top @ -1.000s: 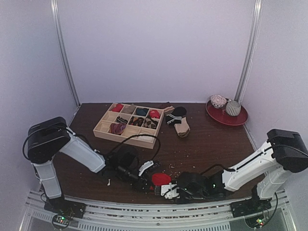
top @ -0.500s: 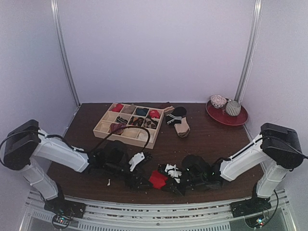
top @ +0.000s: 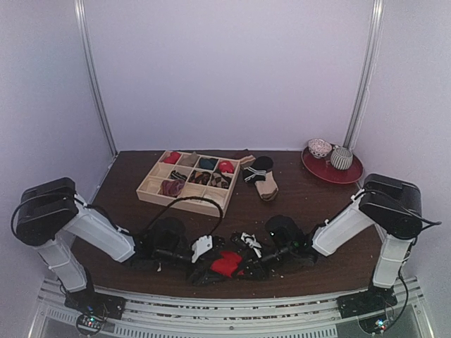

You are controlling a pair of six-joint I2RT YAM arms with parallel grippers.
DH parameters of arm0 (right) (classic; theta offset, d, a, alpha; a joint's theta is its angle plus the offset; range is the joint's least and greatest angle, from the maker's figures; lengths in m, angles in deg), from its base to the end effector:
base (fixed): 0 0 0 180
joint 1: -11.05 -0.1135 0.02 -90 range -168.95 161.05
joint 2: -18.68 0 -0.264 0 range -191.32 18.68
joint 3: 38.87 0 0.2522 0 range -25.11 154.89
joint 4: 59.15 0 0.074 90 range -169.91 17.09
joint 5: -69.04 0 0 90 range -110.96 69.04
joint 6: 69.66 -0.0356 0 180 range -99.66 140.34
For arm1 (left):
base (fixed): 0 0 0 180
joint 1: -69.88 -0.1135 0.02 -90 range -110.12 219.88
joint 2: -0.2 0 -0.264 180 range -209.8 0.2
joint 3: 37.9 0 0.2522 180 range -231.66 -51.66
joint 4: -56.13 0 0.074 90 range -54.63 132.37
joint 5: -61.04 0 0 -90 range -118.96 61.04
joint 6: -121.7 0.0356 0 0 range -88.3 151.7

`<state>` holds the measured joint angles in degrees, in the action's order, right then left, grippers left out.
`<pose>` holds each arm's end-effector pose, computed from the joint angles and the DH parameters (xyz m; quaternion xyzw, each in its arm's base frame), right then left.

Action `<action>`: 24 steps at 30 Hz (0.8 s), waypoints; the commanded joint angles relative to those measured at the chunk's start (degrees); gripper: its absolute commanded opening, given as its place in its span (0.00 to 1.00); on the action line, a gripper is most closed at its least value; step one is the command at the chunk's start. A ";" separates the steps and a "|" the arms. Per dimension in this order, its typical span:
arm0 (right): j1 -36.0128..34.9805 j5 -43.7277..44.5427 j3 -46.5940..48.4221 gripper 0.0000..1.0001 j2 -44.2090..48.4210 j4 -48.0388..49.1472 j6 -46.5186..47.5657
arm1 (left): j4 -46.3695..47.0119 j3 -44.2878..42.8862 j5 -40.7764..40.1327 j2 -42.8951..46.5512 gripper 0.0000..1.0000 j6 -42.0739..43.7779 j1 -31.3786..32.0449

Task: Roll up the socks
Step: Roll a pair of socks at the center of the board.

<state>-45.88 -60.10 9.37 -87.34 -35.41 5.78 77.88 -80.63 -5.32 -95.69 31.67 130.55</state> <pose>0.1512 0.2733 0.0970 -0.4472 0.7191 0.4983 0.1860 0.1293 -0.2592 0.1187 0.5175 0.6863 -0.3962 0.3230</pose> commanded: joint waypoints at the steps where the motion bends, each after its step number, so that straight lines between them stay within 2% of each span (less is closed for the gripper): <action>1: 0.41 -0.05 -3.15 0.17 -5.45 -19.94 -1.22 | 1.15 -1.17 1.08 -2.01 0.63 1.92 1.83; 9: 0.97 0.33 -1.79 0.17 -7.03 -21.46 -0.49 | -1.42 -3.34 0.41 -5.10 0.30 0.86 2.00; 10: 0.97 0.38 -1.53 0.17 -7.23 -21.87 -0.28 | -1.78 -3.77 0.53 -5.66 0.23 0.69 2.00; 12: 0.95 0.83 -0.92 0.17 -7.27 -22.80 0.15 | -3.15 -4.52 0.64 -6.80 0.04 0.13 2.00; 13: 0.94 1.27 -0.63 0.17 -7.02 -23.41 0.33 | -3.80 -4.85 0.49 -7.43 0.00 -0.43 2.00; 18: 1.03 5.56 1.39 0.25 -2.98 -28.02 3.26 | -11.32 -6.75 -1.21 -10.10 0.00 -5.67 1.91; 20: 0.95 8.86 1.36 0.30 0.99 -29.12 5.45 | -15.59 -7.37 -1.23 -11.11 0.00 -8.45 1.91; 24: 0.75 16.36 0.47 0.34 9.65 -28.05 9.38 | -21.18 -7.38 -0.09 -12.15 0.00 -13.54 1.62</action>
<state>-44.55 -58.19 12.54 -81.48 -51.28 10.15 71.15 -88.98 -4.95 -103.76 24.85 131.55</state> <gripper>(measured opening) 0.326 0.056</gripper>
